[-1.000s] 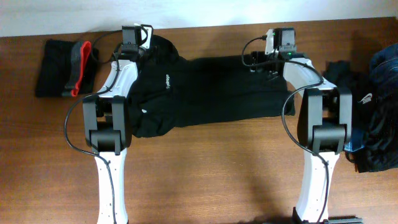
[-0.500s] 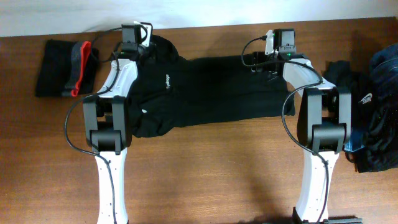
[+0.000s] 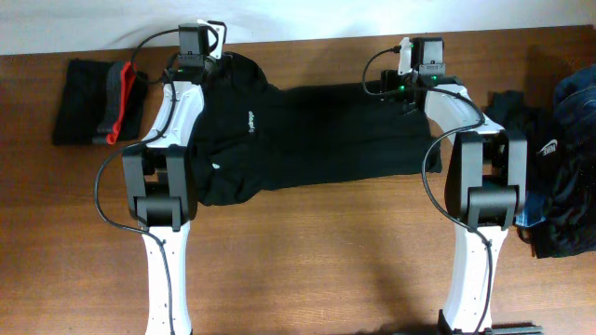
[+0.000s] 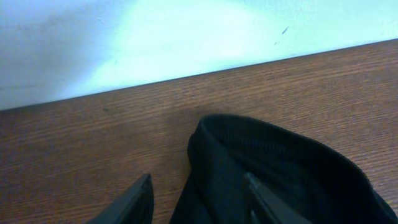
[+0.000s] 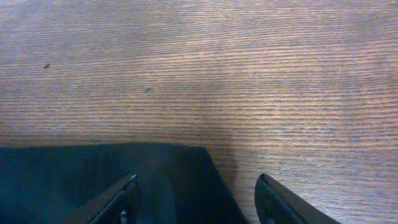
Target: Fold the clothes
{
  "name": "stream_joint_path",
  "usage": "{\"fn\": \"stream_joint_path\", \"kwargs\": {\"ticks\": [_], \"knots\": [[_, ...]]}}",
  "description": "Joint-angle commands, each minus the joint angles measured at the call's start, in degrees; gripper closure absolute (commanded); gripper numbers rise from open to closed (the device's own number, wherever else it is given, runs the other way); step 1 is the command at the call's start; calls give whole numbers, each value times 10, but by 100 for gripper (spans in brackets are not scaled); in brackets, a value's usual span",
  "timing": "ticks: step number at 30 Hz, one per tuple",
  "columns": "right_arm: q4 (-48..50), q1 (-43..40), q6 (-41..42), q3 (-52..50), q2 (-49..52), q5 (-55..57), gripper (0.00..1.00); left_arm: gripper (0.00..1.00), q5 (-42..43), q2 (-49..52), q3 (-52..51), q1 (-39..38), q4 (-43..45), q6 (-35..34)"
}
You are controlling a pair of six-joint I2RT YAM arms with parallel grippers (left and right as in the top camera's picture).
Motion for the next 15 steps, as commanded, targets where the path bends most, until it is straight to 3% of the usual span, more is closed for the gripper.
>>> {"fn": "stream_joint_path", "kwargs": {"ticks": [1, 4, 8, 15], "knots": [[7, -2, -1, 13, 10, 24, 36, 54, -2, 12, 9, 2, -1, 1], [7, -1, 0, 13, 12, 24, 36, 50, -2, 19, 9, 2, -1, 1], [6, 0, 0, 13, 13, 24, 36, 37, -2, 28, 9, 2, 1, 1], [3, 0, 0, 12, 13, 24, 35, 36, 17, 39, 9, -2, 10, 1]]}}
